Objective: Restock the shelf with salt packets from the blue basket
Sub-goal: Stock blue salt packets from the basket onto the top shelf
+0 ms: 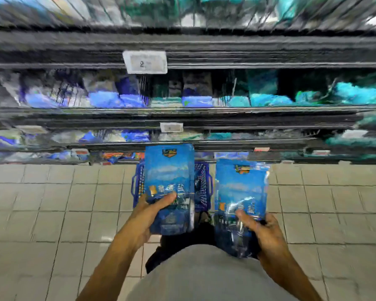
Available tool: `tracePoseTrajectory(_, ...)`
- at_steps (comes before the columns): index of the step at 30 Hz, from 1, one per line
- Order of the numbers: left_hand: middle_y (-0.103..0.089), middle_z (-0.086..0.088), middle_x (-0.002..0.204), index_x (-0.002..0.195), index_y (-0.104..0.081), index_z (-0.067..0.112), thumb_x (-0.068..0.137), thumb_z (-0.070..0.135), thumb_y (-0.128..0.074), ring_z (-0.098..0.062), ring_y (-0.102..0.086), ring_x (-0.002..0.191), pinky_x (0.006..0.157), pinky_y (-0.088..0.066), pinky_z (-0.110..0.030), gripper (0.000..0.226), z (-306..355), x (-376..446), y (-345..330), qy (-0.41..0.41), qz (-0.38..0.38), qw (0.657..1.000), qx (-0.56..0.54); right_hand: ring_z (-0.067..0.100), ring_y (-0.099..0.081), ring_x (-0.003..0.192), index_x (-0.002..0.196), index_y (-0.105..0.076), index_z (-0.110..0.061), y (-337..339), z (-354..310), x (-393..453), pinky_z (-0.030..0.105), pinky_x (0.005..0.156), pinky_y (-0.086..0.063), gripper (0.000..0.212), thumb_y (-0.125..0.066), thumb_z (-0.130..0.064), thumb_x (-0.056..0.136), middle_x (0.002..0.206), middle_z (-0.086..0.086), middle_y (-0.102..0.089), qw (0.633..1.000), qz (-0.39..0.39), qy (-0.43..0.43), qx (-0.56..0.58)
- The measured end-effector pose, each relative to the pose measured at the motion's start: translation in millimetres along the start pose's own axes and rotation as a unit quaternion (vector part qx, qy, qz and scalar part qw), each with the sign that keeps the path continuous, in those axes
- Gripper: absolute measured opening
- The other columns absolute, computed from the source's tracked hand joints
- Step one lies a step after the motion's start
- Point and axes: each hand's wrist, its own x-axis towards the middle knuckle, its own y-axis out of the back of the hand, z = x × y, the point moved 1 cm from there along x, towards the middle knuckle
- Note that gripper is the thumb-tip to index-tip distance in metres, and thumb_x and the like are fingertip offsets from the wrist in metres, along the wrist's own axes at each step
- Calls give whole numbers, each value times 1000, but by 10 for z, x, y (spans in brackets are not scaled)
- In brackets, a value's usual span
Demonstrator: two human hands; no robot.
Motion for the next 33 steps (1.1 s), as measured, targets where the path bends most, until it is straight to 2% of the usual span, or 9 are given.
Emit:
tracePoseTrajectory(3,-78,-14,107,111,-74,11,51,23,-92,-28,-77,88,62,-62,-37,64,150,31,-360,-3,-63,997,41,43,-72,98,118,-69,-3,147,-55,-200,63,87,-57,53,-80,-18,68,107,20,-76,995,78,27,47)
tracePoseTrajectory(5,-79,-11,103,106,-76,11,54,21,-89,-24,-78,85,61,-61,-32,55,191,28,-594,-9,-102,991,81,38,-74,97,117,-71,-6,226,7,-345,56,87,-58,53,-81,-21,67,107,17,-76,989,113,42,88)
tracePoseTrajectory(8,-79,-10,102,102,-78,15,59,18,-84,-24,-77,88,71,-61,-35,43,167,6,-1038,-4,-174,972,156,32,-76,90,108,-76,-14,490,157,-635,43,70,-62,48,-85,-27,62,105,14,-78,966,187,81,159)
tracePoseTrajectory(10,-77,-11,110,113,-72,13,56,20,-85,-29,-75,99,88,-58,-42,58,157,-49,-1329,-2,-208,955,210,30,-77,88,100,-78,-22,650,232,-808,35,63,-61,39,-87,-28,63,102,11,-79,952,220,104,185)
tracePoseTrajectory(13,-76,-9,115,123,-67,12,50,25,-92,-30,-69,112,107,-48,-51,78,65,-128,-1840,-7,-279,910,307,28,-78,88,93,-78,-34,946,400,-1099,38,67,-62,37,-90,-35,58,99,6,-80,915,299,125,239)
tracePoseTrajectory(21,-73,-8,122,129,-64,17,20,61,-99,-34,-65,119,107,-45,-59,123,-562,-344,-3136,-9,-382,806,451,33,-76,93,102,-75,-22,1674,748,-1683,53,86,-58,51,-91,-35,56,102,11,-79,801,438,161,376)
tracePoseTrajectory(26,-77,-9,114,119,-71,17,41,52,-99,-31,-73,106,98,-55,-53,91,-1182,-685,-4008,-18,-461,758,461,32,-77,90,98,-76,-19,2435,801,-1961,44,79,-59,49,-90,-36,55,99,11,-79,764,481,177,392)
tracePoseTrajectory(29,-76,-11,115,121,-69,15,57,36,-92,-28,-74,102,91,-58,-46,71,-1472,-934,-4518,-26,-499,740,451,30,-77,91,100,-76,-22,2927,698,-2102,41,73,-61,50,-90,-38,55,99,8,-79,765,485,197,376)
tracePoseTrajectory(33,-78,-9,110,112,-74,18,56,36,-97,-30,-75,100,81,-60,-43,64,-1650,-1145,-5154,-52,-517,732,441,27,-77,91,94,-77,-30,3553,427,-2187,34,66,-62,38,-89,-37,59,101,6,-79,772,469,234,358)
